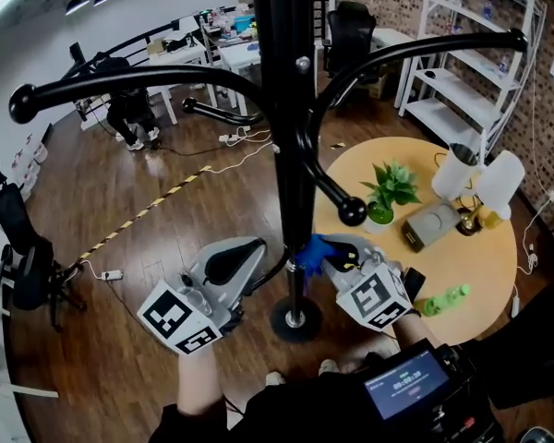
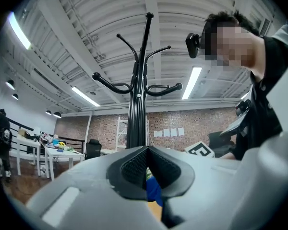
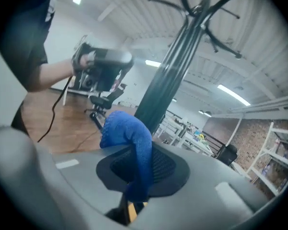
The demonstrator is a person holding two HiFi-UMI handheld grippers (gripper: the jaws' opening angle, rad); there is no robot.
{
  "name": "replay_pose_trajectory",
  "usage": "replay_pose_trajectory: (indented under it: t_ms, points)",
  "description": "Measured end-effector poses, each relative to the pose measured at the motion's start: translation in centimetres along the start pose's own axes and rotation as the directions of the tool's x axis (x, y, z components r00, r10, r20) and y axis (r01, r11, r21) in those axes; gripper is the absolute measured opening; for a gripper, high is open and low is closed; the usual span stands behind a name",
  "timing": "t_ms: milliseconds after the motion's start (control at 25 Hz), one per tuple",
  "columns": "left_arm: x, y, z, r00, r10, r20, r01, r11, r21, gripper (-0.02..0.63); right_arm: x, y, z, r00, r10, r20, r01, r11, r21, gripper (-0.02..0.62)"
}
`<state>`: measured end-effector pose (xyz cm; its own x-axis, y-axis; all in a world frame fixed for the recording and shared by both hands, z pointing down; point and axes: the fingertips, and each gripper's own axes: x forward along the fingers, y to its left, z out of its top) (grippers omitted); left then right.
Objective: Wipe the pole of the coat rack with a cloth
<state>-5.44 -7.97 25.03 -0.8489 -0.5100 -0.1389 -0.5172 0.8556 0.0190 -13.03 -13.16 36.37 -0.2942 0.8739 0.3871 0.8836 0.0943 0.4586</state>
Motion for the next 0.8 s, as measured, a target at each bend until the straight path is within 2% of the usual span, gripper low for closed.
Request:
replay_pose_trajectory:
  t_ms: [80,160,200,280,360,400,480,640,720,800]
  points:
    - [-0.5,0.7,0.0,0.999,0.035,-0.006,-0.035,0.999,0.005,0.000,-1.1,-1.6,2.3,0.992,-0.054,0.114,0.050,0.998,0.038,0.043]
    - [-0.6,1.3,-0.1,0.998,0.064,-0.016,-0.064,0.998,0.008,0.000,-2.7,-3.2,4.7,0.967,-0.111,0.228,0.103,0.994,0.049,0.043]
    - [-0.6,1.7,-0.1,0.997,0.080,-0.021,-0.080,0.997,0.011,0.000,-3.6,-3.9,6.2,0.946,-0.136,0.293,0.126,0.991,0.053,0.043]
    - [-0.9,2.3,0.2,0.993,0.114,-0.027,-0.113,0.993,0.024,0.000,-5.3,-5.0,9.4,0.885,-0.179,0.430,0.151,0.984,0.098,0.043]
    - [-1.3,2.5,0.4,0.991,0.130,-0.029,-0.129,0.991,0.039,0.000,-6.6,-5.4,11.8,0.836,-0.221,0.503,0.159,0.973,0.164,0.043]
    - [-1.7,2.6,0.5,0.992,0.126,-0.030,-0.125,0.991,0.045,0.000,-6.8,-5.3,12.6,0.824,-0.239,0.514,0.169,0.969,0.181,0.043]
    - [-2.6,3.3,0.7,0.996,0.089,-0.026,-0.087,0.995,0.050,0.000,-6.3,-4.5,13.8,0.819,-0.272,0.505,0.204,0.961,0.187,0.044]
    - [-4.0,5.4,0.3,0.999,-0.052,-0.006,0.053,0.998,0.036,0.000,-4.3,-2.9,14.3,0.819,-0.365,0.442,0.301,0.930,0.210,0.044]
    - [-4.9,6.3,-0.1,0.992,-0.123,-0.019,0.123,0.992,0.020,0.000,-4.0,-2.6,14.2,0.807,-0.438,0.396,0.364,0.897,0.250,0.044]
    - [-5.4,7.2,-0.1,0.978,-0.208,-0.035,0.208,0.978,0.002,0.000,-4.0,-2.5,13.5,0.795,-0.519,0.314,0.440,0.850,0.289,0.044]
